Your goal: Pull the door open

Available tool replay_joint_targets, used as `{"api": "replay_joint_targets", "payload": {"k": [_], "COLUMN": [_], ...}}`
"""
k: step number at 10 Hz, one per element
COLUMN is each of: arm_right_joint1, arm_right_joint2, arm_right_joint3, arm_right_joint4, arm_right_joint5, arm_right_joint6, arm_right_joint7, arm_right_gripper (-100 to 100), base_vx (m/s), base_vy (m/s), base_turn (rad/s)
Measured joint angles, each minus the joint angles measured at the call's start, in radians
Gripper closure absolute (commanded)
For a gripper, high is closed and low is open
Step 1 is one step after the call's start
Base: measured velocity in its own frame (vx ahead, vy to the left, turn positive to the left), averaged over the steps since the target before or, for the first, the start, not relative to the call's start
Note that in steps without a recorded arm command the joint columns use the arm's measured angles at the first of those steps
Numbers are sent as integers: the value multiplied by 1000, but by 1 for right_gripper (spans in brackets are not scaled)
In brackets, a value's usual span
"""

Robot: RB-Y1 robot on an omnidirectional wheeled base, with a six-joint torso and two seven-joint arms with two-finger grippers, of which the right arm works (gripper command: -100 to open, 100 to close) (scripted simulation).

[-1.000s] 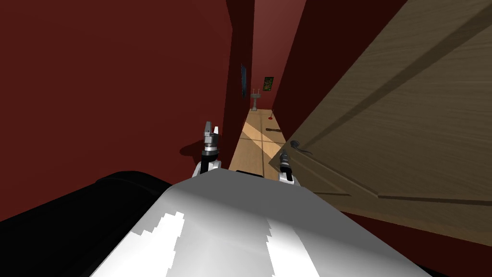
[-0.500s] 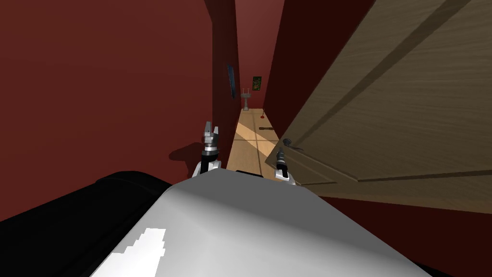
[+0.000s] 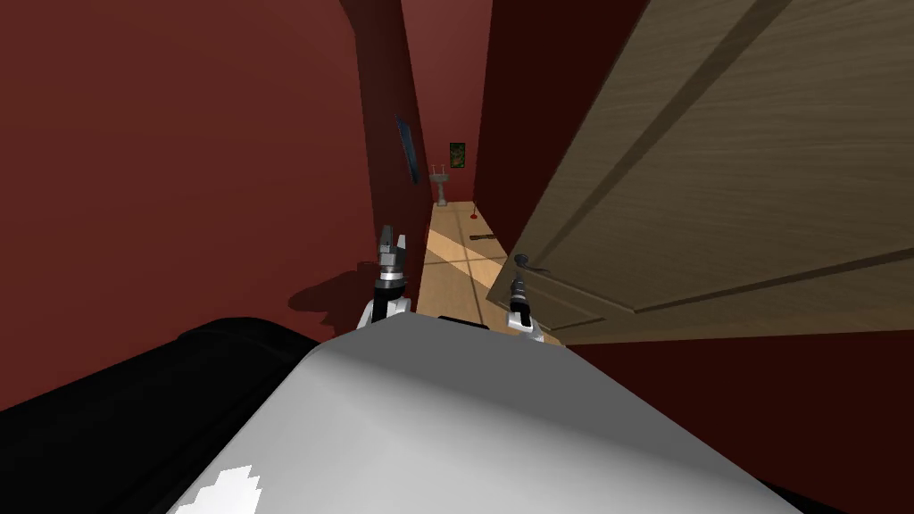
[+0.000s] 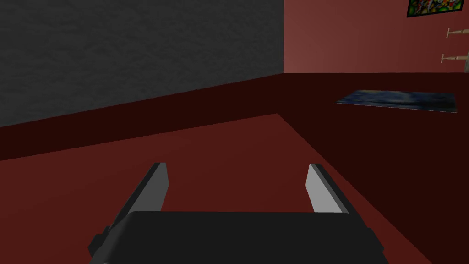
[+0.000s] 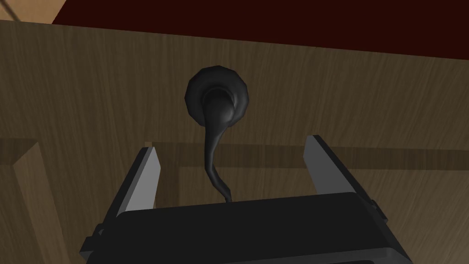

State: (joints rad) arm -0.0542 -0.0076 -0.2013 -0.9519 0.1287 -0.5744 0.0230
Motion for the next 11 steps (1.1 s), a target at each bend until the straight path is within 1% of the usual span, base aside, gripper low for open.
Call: {"api": "replay_joint_targets", "payload": {"k": [1,3,7,8,9,10,11], "arm_right_joint1": [-8,-10,-12,-15,-15,-17,-18], "arm_right_joint2": [6,22,42,48,49,47,44], "arm_right_joint3": [-3,-6,-7,-9,-9,-9,-9], "arm_right_joint4": [9,3,-7,-7,-6,-5,-2], "arm_right_joint5": [1,6,12,13,13,13,12], "arm_right_joint6": [-2,4,15,17,17,17,15], "arm_right_joint7": [3,9,12,15,16,16,16], "arm_right_gripper": [-100,-100,-100,-100,-100,-100,-100], "base_vx": [50,40,23,9,-96,-171,-159], "base_vy": [40,70,75,43,-53,-111,-131], "base_turn": [-285,-293,-287,-62,256,288,188]}}
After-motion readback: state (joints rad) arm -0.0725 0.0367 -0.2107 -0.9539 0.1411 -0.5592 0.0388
